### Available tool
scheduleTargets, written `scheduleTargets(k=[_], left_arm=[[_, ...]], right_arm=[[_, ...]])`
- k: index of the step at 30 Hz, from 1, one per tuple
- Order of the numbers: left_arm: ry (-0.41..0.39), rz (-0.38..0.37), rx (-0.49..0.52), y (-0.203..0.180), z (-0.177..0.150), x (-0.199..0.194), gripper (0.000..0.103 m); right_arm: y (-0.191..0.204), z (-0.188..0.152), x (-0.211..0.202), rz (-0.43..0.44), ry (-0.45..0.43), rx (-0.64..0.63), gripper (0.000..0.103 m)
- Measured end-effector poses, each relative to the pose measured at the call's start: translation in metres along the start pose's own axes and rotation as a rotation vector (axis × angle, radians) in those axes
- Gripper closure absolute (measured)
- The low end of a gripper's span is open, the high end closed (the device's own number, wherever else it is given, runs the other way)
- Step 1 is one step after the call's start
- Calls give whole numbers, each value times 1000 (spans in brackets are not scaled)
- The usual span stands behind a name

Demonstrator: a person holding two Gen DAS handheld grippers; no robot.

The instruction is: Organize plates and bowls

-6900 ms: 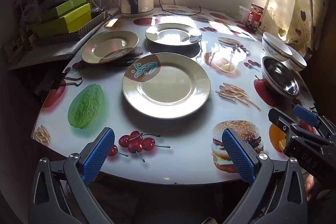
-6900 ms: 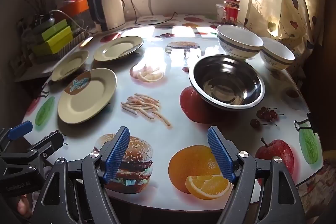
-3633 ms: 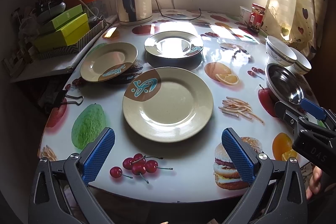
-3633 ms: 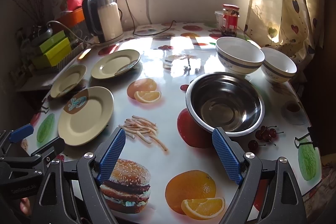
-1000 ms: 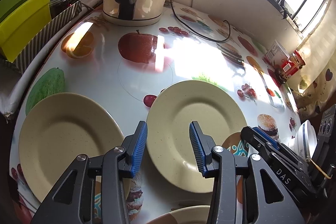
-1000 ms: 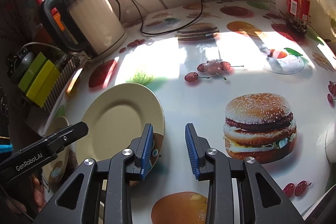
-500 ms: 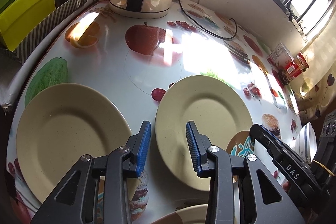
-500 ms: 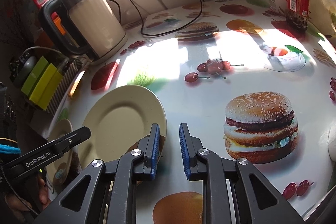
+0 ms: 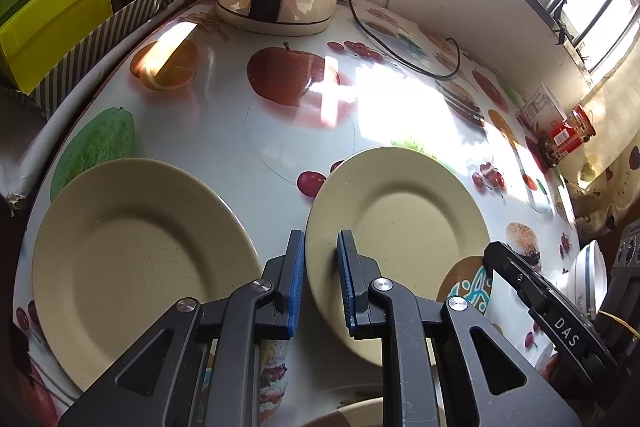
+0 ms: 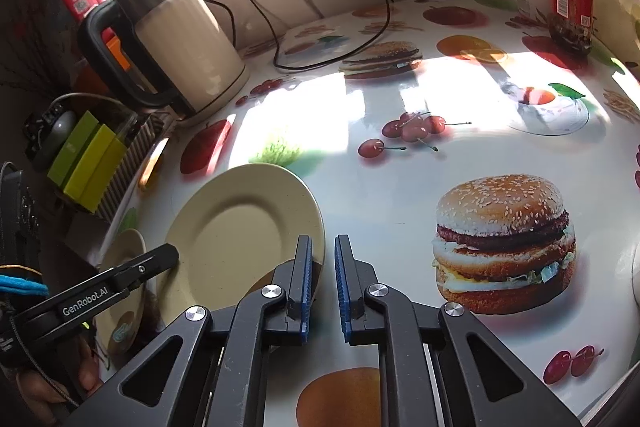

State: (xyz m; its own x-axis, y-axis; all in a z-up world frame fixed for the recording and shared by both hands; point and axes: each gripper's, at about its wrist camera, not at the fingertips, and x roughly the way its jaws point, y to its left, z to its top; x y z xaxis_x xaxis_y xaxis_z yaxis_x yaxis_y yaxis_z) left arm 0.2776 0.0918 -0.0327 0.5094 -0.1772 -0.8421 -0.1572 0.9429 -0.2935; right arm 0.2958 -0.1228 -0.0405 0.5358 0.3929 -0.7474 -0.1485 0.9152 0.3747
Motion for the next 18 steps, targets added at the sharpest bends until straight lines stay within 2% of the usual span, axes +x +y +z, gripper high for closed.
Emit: scheduleTargets(k=[18], left_arm=[[-7,-14,4,-5,-4,-5,86]], right_arm=[[-4,-1,-5,7,2,20,93]])
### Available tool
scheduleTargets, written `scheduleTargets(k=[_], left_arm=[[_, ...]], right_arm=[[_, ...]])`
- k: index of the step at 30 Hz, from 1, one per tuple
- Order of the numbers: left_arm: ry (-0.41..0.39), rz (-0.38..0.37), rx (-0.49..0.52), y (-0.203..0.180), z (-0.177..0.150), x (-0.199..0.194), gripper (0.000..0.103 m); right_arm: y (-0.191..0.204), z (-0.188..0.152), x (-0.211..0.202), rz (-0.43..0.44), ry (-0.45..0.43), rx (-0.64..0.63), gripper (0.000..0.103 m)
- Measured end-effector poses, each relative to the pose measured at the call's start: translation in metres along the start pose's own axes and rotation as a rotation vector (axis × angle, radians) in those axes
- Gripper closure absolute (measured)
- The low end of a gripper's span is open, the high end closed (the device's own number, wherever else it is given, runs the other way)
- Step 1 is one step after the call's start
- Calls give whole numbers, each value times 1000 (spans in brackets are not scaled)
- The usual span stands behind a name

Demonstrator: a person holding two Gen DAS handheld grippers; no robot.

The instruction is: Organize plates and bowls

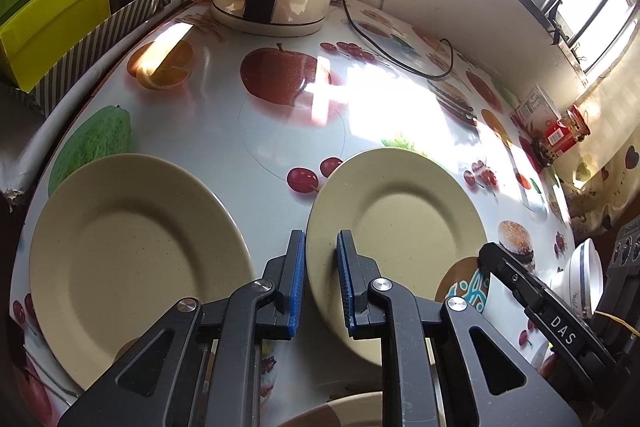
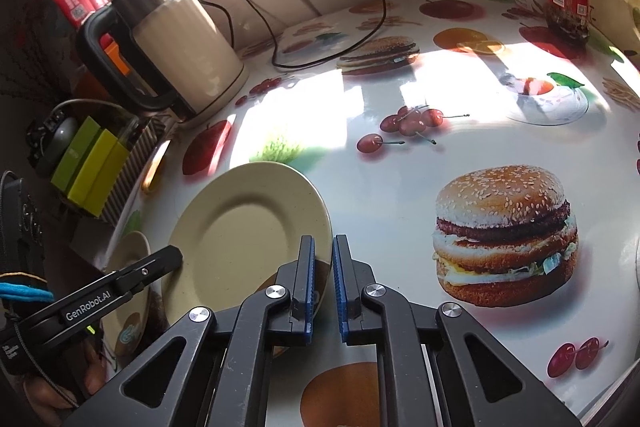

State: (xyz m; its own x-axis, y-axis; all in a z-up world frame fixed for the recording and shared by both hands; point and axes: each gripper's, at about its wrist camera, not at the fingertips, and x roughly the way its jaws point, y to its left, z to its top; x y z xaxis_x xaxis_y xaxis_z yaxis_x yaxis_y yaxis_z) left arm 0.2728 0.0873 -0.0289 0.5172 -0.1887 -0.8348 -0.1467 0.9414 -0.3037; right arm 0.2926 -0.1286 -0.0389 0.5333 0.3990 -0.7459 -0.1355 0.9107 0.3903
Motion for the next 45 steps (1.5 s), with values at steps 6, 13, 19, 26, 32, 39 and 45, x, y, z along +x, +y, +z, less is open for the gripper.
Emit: scheduleTargets(k=[6,13,19,26,32,39,45], left_arm=[[-20,-8,6,-3,-5,-13,86],[-47,-17,0,-4,-19,-37,86],[-60,-16,-2,-5,-34,-55,86],[-71,-18,-4,-4,-53,-71,86],[-80,-4,1,-2,-73,-84,86],[-71,4,-8,6,-95,-90,86],[-59,15,-21,13,-111,-92,86]], right_arm=[[3,0,-15,6,-18,-8,93],[13,-8,-38,16,-34,-32,93],[19,-19,-57,21,-37,-47,93],[24,-37,-75,19,-42,-71,93],[29,-54,-85,26,-29,-86,93],[32,-75,-91,33,-6,-104,93],[37,-92,-92,33,18,-134,93]])
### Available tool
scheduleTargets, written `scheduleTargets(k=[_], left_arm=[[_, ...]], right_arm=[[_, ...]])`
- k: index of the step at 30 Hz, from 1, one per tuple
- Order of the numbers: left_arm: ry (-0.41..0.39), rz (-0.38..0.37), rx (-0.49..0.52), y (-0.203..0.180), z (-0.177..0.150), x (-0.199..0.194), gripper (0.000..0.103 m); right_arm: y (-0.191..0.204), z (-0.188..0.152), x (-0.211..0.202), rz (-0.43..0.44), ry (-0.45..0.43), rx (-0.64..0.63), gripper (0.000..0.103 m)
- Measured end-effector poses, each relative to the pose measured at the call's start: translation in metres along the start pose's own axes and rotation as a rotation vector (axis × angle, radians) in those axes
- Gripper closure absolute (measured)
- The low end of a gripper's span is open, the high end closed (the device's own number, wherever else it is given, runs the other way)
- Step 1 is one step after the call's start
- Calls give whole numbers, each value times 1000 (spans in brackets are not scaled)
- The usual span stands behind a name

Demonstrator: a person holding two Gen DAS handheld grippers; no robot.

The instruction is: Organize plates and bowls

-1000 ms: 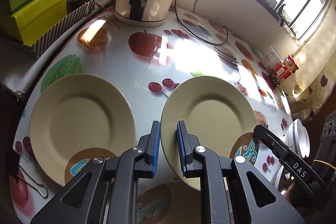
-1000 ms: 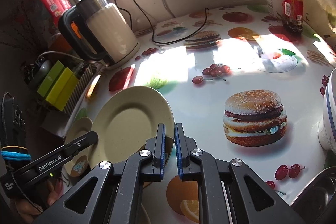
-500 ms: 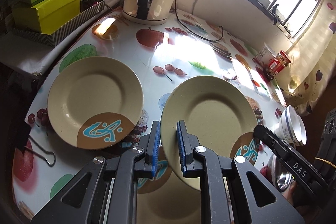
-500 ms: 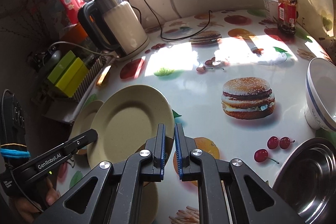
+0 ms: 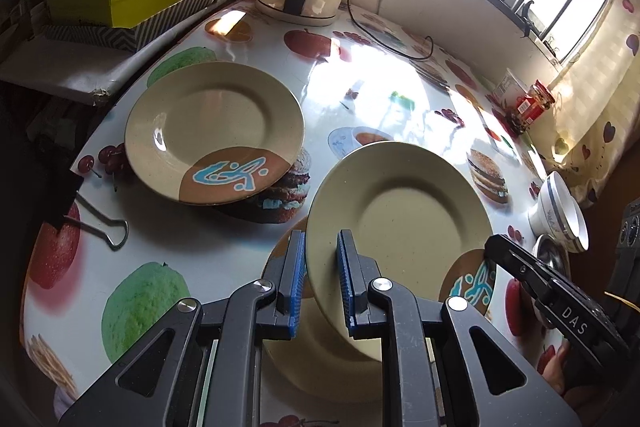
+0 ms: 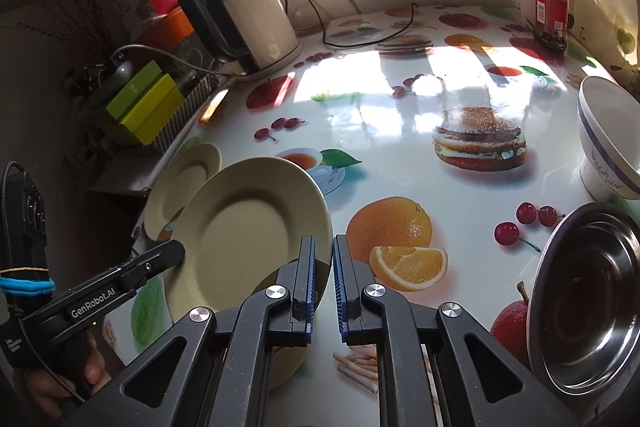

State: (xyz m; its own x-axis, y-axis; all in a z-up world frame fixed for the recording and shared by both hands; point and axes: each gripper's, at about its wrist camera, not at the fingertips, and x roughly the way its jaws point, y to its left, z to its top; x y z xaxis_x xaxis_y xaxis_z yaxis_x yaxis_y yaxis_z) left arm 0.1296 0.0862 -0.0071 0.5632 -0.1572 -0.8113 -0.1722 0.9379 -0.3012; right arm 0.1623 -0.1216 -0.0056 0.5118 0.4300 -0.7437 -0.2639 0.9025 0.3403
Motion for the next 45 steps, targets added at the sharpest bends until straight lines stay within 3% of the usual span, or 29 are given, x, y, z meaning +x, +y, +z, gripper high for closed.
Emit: scheduleTargets(k=[25,45], left_arm=[[26,41,-30,18,-32,-4,86],[41,45,-33,17,-35,1,86]], right_arm=[[11,-24,10,17,69,-29,93],[10,-27,16,13,88,-29,92]])
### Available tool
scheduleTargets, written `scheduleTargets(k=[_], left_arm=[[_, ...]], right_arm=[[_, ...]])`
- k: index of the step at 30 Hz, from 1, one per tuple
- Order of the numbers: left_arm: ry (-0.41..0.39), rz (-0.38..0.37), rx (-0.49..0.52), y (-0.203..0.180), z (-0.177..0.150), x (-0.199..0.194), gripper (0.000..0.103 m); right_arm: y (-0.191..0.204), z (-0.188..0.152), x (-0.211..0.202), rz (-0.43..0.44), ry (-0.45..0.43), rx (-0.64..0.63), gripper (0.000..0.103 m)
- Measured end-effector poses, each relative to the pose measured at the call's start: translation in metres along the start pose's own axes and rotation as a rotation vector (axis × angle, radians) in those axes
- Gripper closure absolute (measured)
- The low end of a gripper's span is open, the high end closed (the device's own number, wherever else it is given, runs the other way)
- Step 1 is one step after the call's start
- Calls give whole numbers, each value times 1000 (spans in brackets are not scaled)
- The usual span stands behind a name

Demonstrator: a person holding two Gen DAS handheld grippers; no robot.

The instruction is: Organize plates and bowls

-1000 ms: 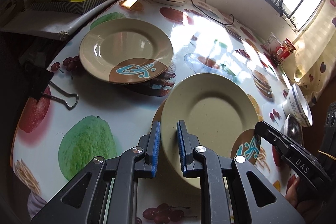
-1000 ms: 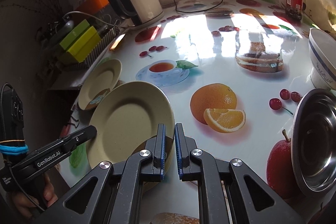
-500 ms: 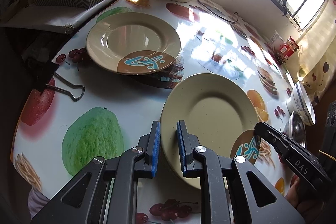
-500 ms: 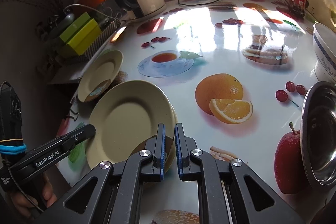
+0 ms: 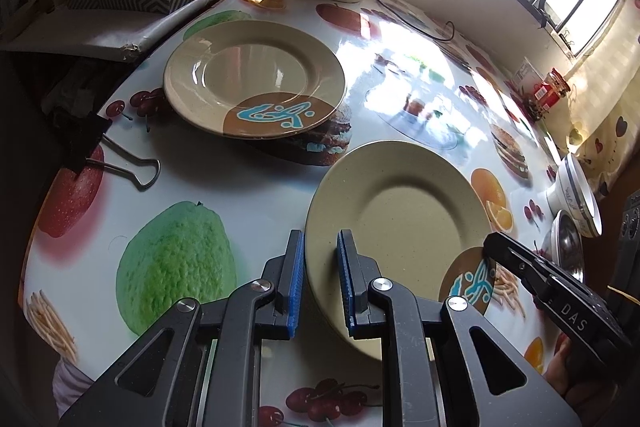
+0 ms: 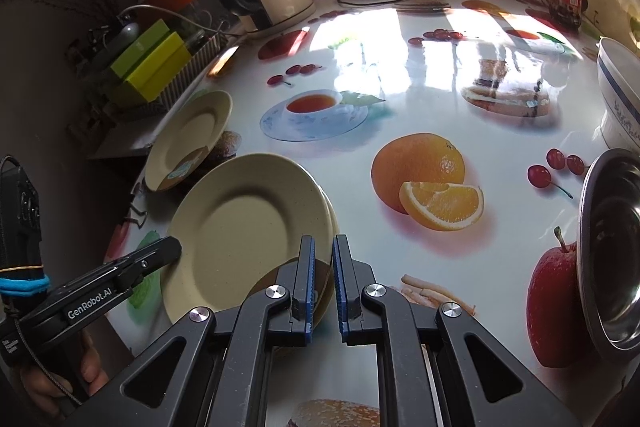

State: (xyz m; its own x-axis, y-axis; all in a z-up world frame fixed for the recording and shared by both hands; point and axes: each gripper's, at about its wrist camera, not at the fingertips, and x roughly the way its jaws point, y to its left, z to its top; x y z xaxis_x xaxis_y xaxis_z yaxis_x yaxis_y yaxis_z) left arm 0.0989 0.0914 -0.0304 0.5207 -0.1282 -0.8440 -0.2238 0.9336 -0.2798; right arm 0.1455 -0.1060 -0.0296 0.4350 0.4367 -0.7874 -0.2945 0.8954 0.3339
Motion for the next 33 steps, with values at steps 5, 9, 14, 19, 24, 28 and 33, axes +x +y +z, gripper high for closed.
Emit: scheduleTargets(k=[5,9,14,19,24,28,33], left_arm=[[0,-4,-4,0,0,0,86],[-3,-2,-2,0,0,-2,86],[-3,-10,-5,2,2,-2,86],[-11,-21,-9,5,3,-4,81],[-31,-17,-23,15,10,-10,74],[-51,-1,-42,28,20,-15,74],[-78,17,-79,50,35,-21,74]], right_arm=[[-1,-1,0,3,1,2,90],[-1,-1,0,9,0,9,90],[0,0,-2,10,-11,8,83],[2,3,-5,-3,-21,5,77],[8,12,-8,-1,-37,-15,72],[18,25,-9,1,-56,-44,69],[32,46,-5,27,-66,-55,68]])
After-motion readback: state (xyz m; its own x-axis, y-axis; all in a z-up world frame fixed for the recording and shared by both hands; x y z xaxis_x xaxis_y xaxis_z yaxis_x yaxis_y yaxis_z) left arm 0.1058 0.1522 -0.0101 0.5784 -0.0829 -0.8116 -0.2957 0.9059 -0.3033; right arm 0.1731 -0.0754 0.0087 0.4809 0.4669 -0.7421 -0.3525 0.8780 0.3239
